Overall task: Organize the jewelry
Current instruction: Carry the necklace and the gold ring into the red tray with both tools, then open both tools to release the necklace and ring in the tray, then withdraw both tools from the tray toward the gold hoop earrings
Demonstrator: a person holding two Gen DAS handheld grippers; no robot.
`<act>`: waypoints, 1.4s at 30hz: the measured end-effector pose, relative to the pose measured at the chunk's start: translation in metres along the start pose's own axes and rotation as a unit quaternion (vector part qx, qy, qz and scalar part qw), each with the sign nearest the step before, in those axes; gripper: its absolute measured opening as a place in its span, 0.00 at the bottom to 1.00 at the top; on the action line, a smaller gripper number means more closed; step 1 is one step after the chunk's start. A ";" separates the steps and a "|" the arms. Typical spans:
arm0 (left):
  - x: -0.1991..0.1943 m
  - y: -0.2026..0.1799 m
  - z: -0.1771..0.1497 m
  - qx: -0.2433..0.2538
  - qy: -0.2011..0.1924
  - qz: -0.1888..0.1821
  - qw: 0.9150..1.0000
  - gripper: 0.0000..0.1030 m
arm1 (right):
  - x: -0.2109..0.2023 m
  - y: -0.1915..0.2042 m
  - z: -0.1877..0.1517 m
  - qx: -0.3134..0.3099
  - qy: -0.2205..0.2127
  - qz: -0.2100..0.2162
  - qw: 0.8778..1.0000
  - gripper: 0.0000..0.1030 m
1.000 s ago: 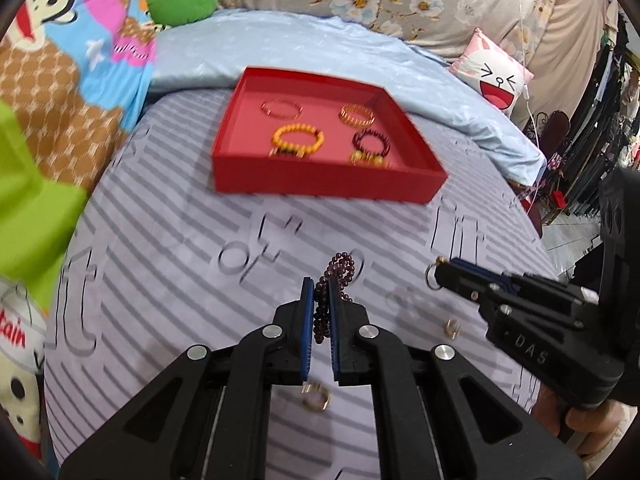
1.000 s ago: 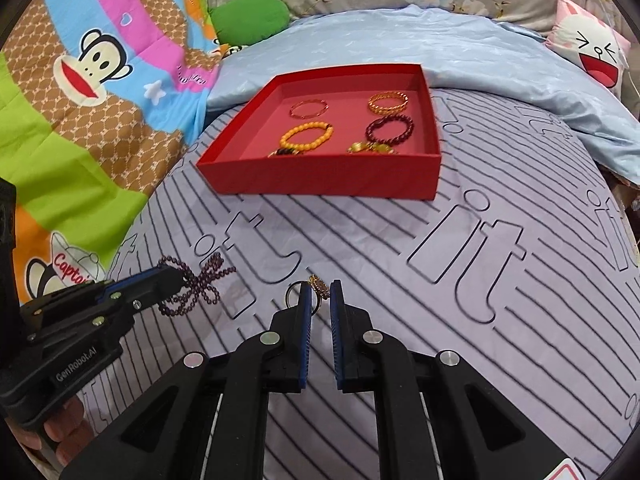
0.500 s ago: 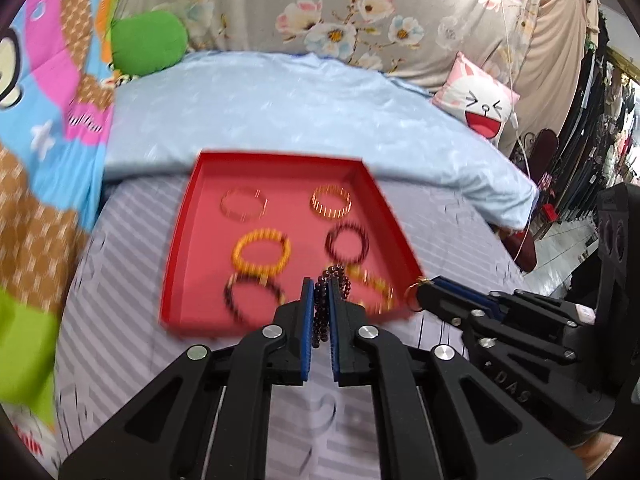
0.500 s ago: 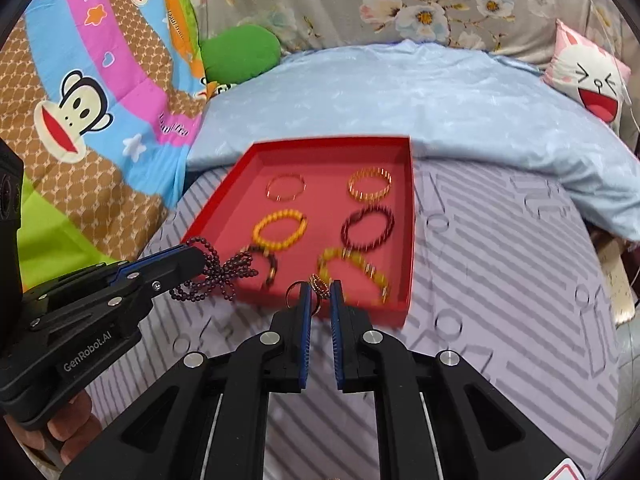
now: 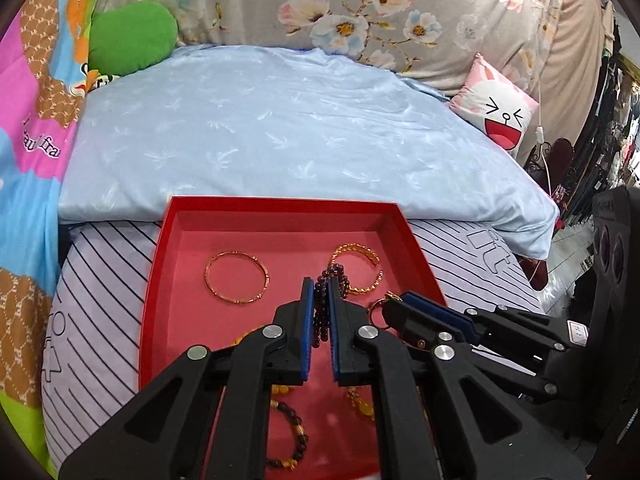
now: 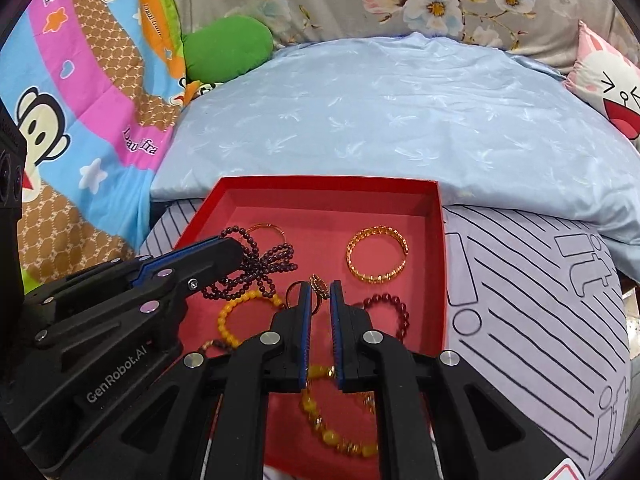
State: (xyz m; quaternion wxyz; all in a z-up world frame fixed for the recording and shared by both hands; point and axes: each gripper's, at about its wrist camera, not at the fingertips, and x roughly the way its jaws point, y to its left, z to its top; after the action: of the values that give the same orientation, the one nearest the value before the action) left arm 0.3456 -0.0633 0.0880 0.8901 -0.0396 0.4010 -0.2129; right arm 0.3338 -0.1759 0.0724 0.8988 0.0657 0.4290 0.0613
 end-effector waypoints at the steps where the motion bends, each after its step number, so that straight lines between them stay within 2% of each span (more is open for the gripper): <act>1: 0.004 0.002 0.000 -0.002 0.002 0.001 1.000 0.06 | 0.004 -0.001 0.001 0.002 0.003 0.001 1.000 0.09; 10: 0.033 0.020 0.001 -0.018 0.025 -0.006 1.000 0.07 | 0.036 -0.002 0.009 0.003 0.035 -0.006 0.999 0.09; 13: 0.035 0.022 0.002 -0.020 0.018 0.004 1.000 0.07 | 0.039 0.000 0.011 -0.001 0.033 -0.014 0.999 0.14; 17: 0.031 0.026 0.001 -0.023 0.015 0.009 1.000 0.10 | 0.034 0.001 0.011 -0.004 0.025 -0.020 0.999 0.14; 26: 0.008 0.016 -0.013 -0.006 0.008 0.022 1.000 0.15 | -0.001 0.008 -0.007 -0.015 0.004 -0.019 1.000 0.18; 28: 0.000 0.011 -0.017 0.000 0.004 0.026 1.000 0.16 | -0.010 0.011 -0.012 -0.021 -0.002 -0.023 1.000 0.22; 32: -0.022 0.000 -0.027 0.009 -0.002 0.027 1.000 0.17 | -0.036 0.016 -0.024 -0.023 -0.015 -0.023 0.999 0.22; 34: -0.034 -0.004 -0.034 0.013 -0.006 0.029 0.999 0.21 | -0.046 0.016 -0.030 -0.022 -0.018 -0.020 0.999 0.22; 42: -0.076 -0.018 -0.070 0.015 -0.008 0.022 1.000 0.23 | -0.092 0.032 -0.080 -0.040 -0.023 -0.024 0.999 0.22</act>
State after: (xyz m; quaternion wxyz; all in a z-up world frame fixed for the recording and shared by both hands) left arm 0.2434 -0.0413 0.0984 0.8984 -0.0186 0.3912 -0.1987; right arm 0.2122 -0.1547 0.0979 0.9114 0.0208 0.4073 0.0549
